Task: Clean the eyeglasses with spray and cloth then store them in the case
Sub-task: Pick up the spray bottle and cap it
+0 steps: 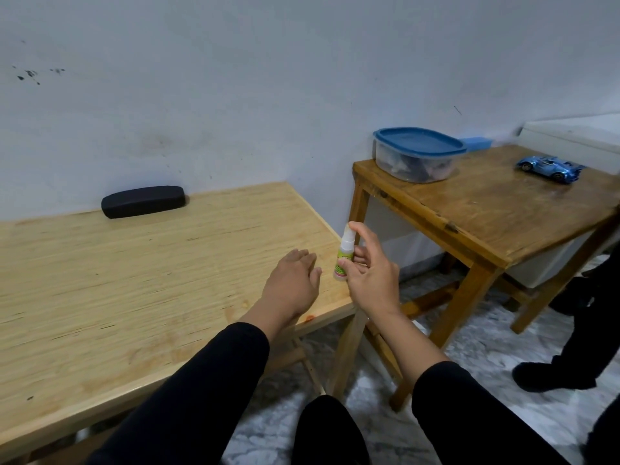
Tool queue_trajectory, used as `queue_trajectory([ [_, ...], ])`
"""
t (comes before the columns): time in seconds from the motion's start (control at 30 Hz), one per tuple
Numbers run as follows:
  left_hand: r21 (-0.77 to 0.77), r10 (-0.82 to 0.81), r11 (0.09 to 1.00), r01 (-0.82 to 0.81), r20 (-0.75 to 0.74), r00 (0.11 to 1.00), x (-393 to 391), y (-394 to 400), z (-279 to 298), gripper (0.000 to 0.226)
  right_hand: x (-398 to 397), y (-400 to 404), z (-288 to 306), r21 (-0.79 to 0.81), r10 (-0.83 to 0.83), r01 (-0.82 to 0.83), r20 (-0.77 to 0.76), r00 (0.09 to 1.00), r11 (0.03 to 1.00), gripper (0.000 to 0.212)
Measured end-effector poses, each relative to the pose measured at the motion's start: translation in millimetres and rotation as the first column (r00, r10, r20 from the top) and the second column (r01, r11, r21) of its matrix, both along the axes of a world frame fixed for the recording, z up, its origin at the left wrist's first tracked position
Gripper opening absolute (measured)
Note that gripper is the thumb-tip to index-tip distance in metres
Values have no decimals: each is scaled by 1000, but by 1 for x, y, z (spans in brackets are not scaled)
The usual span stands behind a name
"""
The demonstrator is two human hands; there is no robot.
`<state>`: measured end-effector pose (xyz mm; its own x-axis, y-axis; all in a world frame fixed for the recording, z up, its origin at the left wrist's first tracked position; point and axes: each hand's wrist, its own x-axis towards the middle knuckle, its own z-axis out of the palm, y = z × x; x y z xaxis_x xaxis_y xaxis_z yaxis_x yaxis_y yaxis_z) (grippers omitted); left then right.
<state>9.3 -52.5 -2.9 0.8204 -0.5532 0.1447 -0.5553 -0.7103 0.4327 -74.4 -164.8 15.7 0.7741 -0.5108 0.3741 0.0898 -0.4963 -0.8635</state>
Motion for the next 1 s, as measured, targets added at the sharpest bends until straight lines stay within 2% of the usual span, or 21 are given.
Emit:
queue_trajectory([
  [0.2, -67, 24, 997, -25, -26, 999, 1, 5, 5, 44, 6, 11, 5, 16, 36, -36, 10, 999, 999, 64],
  [0.47, -87, 228, 971, -224, 37, 973, 45, 69, 29, 42, 57, 47, 30, 93, 129, -132, 44, 991, 987, 59],
  [0.77, 82, 421, 903, -422, 32, 907, 114, 169, 36, 46, 159, 105, 43, 80, 206, -206, 4, 978, 975, 58],
  [1.0, 83, 500, 864, -497, -13, 866, 150, 197, 10, 48, 237, 132, 38, 65, 255, -251, -55, 965, 966, 57],
])
